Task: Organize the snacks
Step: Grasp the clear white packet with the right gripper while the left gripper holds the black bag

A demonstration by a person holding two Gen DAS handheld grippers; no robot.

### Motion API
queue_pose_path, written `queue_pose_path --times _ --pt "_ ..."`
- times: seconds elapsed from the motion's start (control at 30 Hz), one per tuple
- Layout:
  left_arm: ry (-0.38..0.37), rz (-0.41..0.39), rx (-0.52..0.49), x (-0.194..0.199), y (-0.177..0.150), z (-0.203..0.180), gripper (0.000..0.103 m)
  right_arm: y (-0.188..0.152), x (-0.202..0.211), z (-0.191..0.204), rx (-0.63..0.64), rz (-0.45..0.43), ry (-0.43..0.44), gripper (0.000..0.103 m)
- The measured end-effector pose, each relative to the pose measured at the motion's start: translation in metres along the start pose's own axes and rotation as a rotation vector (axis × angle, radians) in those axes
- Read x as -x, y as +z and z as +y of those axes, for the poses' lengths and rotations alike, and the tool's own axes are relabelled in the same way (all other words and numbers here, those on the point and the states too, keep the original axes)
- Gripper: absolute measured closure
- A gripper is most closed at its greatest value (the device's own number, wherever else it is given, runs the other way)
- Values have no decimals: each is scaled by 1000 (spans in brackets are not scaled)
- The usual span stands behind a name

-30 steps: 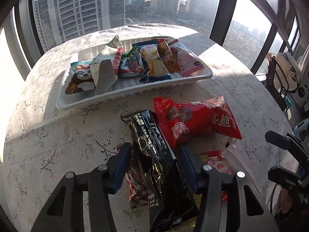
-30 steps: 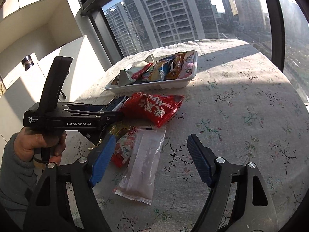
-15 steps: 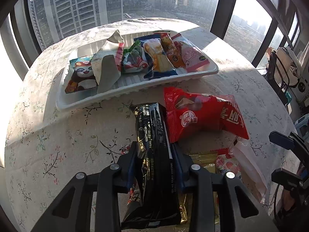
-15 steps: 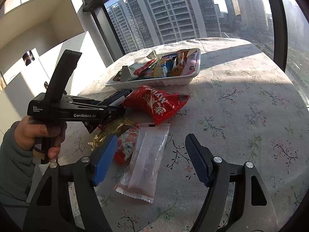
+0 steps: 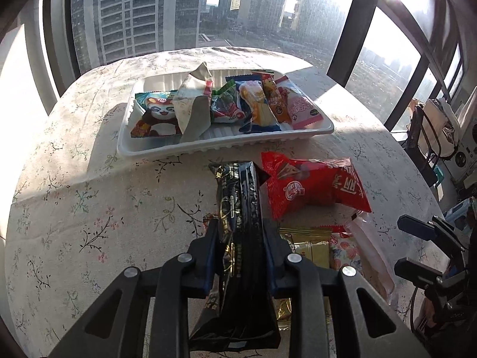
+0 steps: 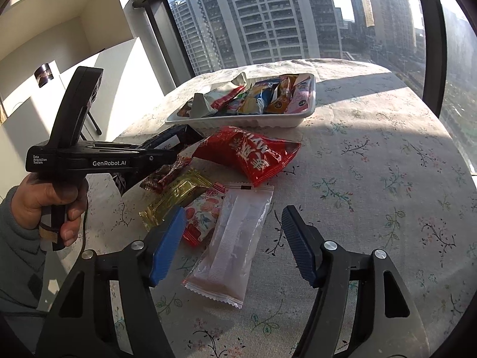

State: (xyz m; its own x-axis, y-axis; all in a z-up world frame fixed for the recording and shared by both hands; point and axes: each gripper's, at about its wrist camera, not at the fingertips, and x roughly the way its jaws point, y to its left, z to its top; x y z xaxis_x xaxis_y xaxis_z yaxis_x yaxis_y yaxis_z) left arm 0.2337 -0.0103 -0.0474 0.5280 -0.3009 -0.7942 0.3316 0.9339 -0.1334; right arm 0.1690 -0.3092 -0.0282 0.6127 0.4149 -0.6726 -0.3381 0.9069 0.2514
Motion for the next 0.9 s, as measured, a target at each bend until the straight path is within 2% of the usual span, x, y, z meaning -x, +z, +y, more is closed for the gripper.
queue_pose_path --times 0.2,0.33,0.5,0.63,0.8,0.9 --pt "11 -56 66 27 -22 20 75 -3 -11 5 9 52 -38 49" --pt "19 -66 108 34 -38 33 75 -4 -22 12 44 84 -74 53" --pt "5 -60 126 31 -50 38 75 -8 -35 18 89 130 -148 58" --pt "-4 -55 131 27 -53 39 75 -8 -38 14 83 150 -160 60" --pt "-5 -55 133 24 -55 39 75 -9 -37 14 99 160 -186 71" --pt "-5 -51 133 23 -57 39 75 -11 -35 14 108 161 -188 74"
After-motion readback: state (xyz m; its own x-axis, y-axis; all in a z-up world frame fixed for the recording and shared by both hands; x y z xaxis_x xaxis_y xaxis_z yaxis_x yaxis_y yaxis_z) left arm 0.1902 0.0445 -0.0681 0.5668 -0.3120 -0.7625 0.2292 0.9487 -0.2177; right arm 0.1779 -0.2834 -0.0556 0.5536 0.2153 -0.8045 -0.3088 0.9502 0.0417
